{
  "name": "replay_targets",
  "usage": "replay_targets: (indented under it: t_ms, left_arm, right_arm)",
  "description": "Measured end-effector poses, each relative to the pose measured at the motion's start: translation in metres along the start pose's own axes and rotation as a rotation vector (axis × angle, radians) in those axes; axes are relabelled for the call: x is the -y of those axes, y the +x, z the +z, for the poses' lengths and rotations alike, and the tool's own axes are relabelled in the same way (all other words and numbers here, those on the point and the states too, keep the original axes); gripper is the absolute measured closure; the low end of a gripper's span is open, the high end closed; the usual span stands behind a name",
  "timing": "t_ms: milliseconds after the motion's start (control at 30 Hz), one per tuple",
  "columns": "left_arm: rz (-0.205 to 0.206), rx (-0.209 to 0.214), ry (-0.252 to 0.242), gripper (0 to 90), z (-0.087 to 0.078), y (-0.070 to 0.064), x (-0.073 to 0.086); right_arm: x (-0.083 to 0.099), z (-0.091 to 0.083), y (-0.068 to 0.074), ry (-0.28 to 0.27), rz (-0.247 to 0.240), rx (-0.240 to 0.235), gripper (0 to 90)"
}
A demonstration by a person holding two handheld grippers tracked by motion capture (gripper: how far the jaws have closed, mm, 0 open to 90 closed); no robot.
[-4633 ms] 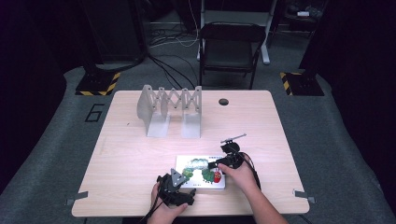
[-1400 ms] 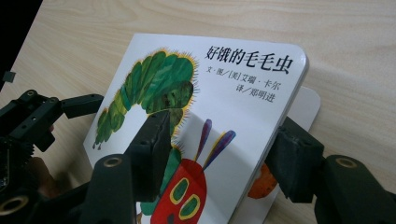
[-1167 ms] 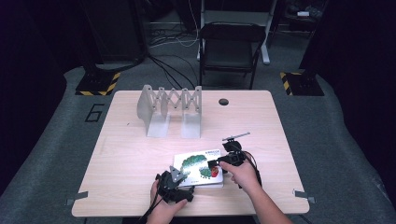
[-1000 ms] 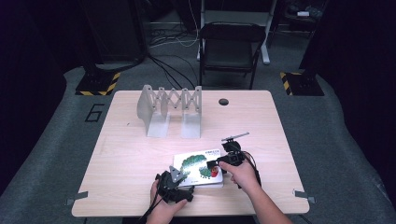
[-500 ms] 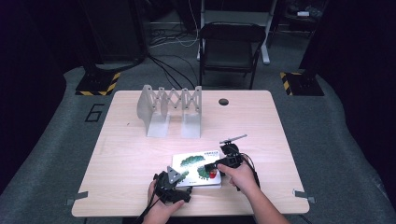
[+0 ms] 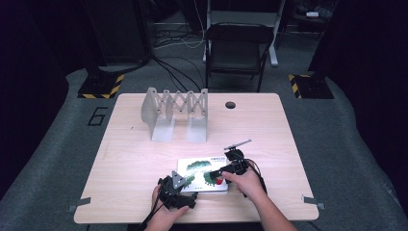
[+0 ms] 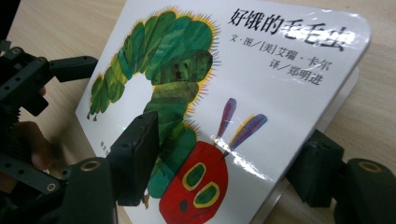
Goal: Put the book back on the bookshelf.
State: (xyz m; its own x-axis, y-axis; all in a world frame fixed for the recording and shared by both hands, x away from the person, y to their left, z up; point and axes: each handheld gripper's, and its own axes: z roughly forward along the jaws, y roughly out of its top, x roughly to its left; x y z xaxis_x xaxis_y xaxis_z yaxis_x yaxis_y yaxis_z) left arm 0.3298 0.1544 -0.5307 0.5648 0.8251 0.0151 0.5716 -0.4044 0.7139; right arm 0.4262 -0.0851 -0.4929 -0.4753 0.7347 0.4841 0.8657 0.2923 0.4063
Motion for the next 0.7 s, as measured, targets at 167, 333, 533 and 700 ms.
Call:
replay_targets:
  t_ms: [167,333,533,700]
  left_arm:
    - [0.0,0.002,-0.001,1.7,0.0003,0.0002,-0.0002]
    - [0.001,0.002,-0.002,1.7,0.0003,0.0002,-0.0001]
    - [0.004,0.006,0.0,1.7,0.0001,0.0008,0.0]
    - [0.003,0.01,0.002,1.2,0.0006,0.0004,-0.0004]
  right_arm:
    - [0.0003,0.0033,0.0015,0.01,-0.027,0.002,26.4]
    - [0.0002,0.0023,-0.0008,0.011,-0.006,-0.005,31.3]
    - [0.0,0.0002,-0.0054,0.027,-0.001,-0.027,36.0]
    - [0.0003,-0.0024,-0.0063,0.031,0.014,-0.049,38.7]
